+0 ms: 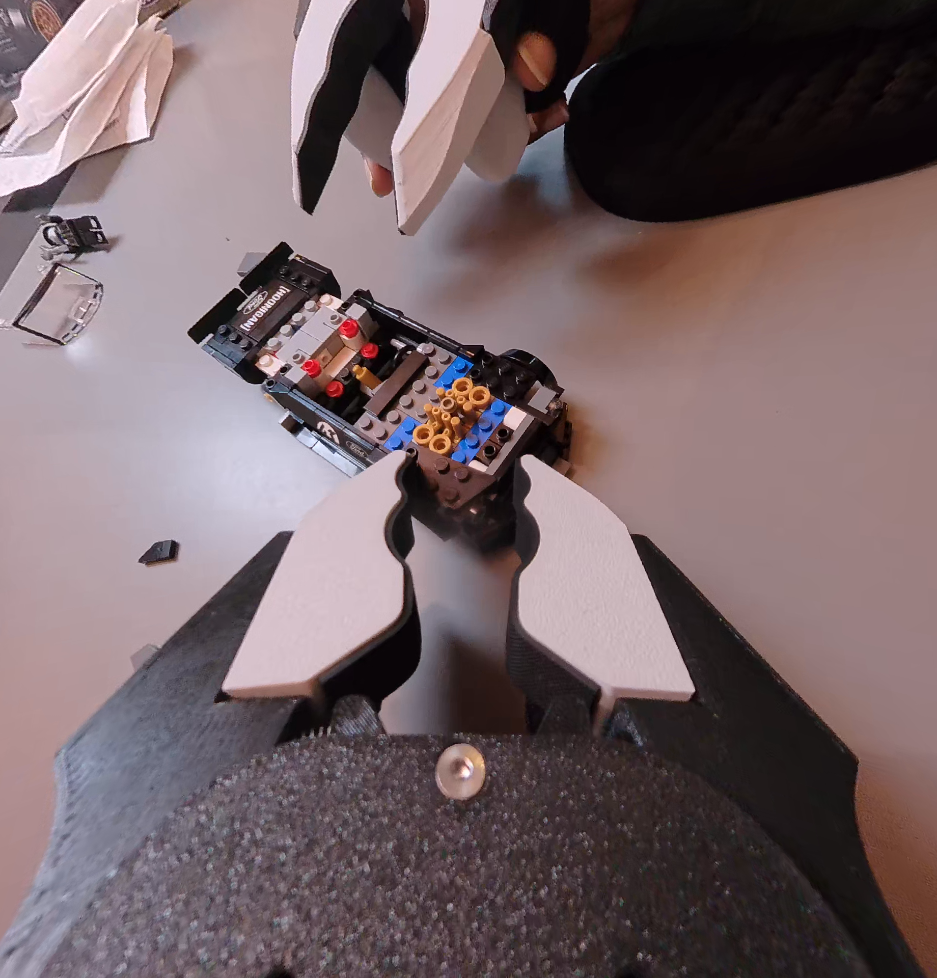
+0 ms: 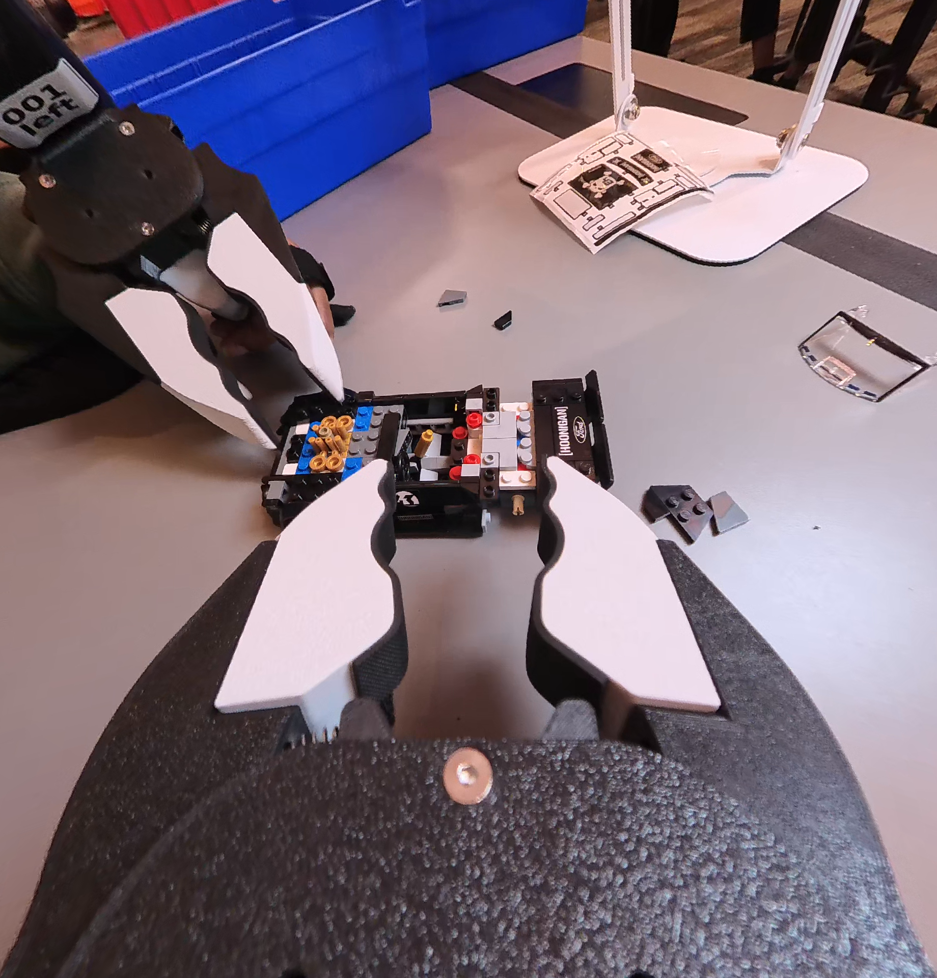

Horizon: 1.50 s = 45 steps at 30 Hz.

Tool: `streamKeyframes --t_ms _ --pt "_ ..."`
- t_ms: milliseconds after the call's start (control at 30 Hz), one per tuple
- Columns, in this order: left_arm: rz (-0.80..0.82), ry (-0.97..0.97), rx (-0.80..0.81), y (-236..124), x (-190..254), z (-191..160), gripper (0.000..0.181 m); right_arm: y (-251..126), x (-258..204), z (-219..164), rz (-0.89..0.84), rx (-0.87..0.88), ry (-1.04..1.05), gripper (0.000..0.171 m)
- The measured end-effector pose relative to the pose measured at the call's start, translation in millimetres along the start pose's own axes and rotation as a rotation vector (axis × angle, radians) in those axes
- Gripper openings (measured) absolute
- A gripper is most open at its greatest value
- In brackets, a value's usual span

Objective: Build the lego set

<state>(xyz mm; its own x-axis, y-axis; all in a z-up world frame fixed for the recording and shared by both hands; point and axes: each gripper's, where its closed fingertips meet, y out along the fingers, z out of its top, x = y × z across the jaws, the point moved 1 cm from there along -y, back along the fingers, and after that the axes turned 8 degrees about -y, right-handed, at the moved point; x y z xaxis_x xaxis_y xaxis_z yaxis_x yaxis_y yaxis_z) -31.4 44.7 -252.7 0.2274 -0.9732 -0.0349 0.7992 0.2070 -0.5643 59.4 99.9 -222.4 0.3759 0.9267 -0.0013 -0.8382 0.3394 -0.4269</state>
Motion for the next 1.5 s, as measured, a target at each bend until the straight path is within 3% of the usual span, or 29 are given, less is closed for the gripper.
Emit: streamKeyframes --t_ms 1300,1500 --pt "0.007 -0.04 0.012 -13 -6 -2 0.022 2 -2 -5 0.008 -0.025 -0.006 0.05" --pt "0.014 -0.051 0.033 -16 -8 1 0.027 2 -2 -5 0.007 -0.028 -0.009 0.05"
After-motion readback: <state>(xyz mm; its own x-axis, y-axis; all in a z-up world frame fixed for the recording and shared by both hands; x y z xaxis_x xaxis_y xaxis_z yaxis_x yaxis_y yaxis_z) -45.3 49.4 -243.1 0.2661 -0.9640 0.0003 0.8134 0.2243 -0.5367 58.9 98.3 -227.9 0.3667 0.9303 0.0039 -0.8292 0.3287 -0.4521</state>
